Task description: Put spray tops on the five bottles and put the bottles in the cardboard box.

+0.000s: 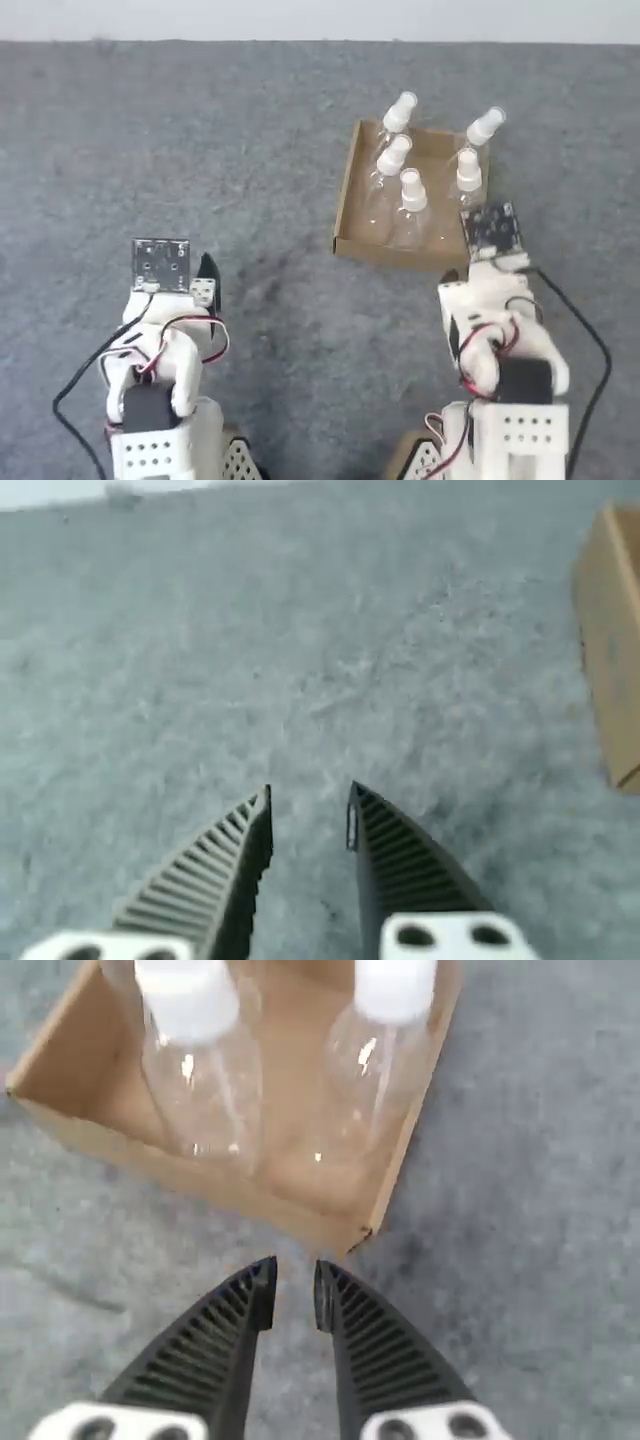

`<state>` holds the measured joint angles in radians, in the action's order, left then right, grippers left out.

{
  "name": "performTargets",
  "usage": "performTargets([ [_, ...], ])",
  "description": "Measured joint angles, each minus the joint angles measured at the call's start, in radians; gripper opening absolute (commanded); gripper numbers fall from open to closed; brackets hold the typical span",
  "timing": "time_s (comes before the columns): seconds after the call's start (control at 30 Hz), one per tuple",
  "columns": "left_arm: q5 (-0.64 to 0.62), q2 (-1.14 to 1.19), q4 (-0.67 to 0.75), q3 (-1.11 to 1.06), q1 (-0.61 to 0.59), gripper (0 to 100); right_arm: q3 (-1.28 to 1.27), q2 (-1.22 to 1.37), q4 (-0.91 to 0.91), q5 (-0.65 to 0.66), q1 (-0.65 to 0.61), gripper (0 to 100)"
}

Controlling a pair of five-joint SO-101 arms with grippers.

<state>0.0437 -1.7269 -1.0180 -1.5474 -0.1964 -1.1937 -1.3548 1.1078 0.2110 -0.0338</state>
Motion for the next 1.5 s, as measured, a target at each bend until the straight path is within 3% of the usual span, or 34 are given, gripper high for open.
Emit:
performTargets([
  [0.23,0.000,0.000,0.009,-0.091,0.000,11,-0.242,-0.230,-0.060,0.005,0.091,1.7],
  [0.47,0.006,0.000,0.091,-0.150,-0.003,11,-0.402,-0.445,-0.046,0.006,0.104,1.7],
  [0.7,0.006,0.000,0.091,-0.150,0.000,11,-0.451,-0.445,-0.011,0.008,0.101,2.0],
  [1.0,0.006,0.000,-0.123,-0.150,0.000,11,-0.468,-0.443,-0.005,0.009,0.101,1.9],
  [1.5,0.006,0.000,-0.129,-0.150,0.000,11,-0.468,-0.443,0.183,0.011,0.101,1.7],
])
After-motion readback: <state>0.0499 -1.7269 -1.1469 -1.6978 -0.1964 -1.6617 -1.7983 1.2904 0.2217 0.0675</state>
